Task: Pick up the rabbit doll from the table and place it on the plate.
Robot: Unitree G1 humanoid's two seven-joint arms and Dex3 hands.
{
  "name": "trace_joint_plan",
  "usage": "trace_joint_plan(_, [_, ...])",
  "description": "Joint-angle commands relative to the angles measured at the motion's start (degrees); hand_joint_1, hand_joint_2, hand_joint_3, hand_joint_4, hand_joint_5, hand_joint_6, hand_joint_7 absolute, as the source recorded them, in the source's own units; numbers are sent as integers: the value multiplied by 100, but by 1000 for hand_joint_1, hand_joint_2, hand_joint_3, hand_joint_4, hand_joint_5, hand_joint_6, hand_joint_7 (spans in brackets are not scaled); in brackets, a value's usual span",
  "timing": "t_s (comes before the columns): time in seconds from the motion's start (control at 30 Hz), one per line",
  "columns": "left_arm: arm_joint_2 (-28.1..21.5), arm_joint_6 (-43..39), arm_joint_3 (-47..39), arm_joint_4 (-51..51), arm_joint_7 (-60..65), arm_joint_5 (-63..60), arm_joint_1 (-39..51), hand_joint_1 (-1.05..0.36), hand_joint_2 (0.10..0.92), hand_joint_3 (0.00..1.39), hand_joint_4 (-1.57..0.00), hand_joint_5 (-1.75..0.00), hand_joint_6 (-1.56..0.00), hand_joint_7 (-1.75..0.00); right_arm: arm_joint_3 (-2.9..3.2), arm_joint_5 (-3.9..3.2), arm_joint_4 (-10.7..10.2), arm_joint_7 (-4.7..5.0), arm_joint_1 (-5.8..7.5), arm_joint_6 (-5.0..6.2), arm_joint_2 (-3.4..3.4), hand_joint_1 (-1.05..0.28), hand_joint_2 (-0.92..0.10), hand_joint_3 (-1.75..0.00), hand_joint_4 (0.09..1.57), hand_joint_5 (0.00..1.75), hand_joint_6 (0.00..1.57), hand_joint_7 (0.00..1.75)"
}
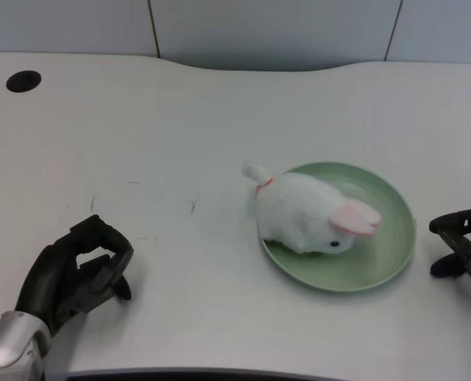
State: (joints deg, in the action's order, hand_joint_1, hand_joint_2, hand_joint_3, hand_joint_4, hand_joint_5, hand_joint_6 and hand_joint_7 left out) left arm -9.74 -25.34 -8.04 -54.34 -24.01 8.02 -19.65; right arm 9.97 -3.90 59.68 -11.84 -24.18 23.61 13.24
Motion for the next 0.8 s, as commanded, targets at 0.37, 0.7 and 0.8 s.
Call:
trace_joint_plan(0.37, [-80,34,-44,-99,-107,29,-63,-484,921,475,-686,-1746,-394,-1746,-15,136,58,76,-46,-14,117,-781,-921,-71,970,922,902,790])
trace_joint_plan(0.7, [-57,50,-113,-77,-57,22,-74,-482,921,473,-679,-1746,-388,-1746,12,119,127,25,-69,44,122,-787,-921,-67,984,927,916,792])
trace_joint_plan(0.8, [-42,9,-110,-77,-71,15,-60,-478,921,482,-682,-1746,-387,-1746,10,118,112,12,-71,-19,141,-786,-918,-64,982,922,916,791])
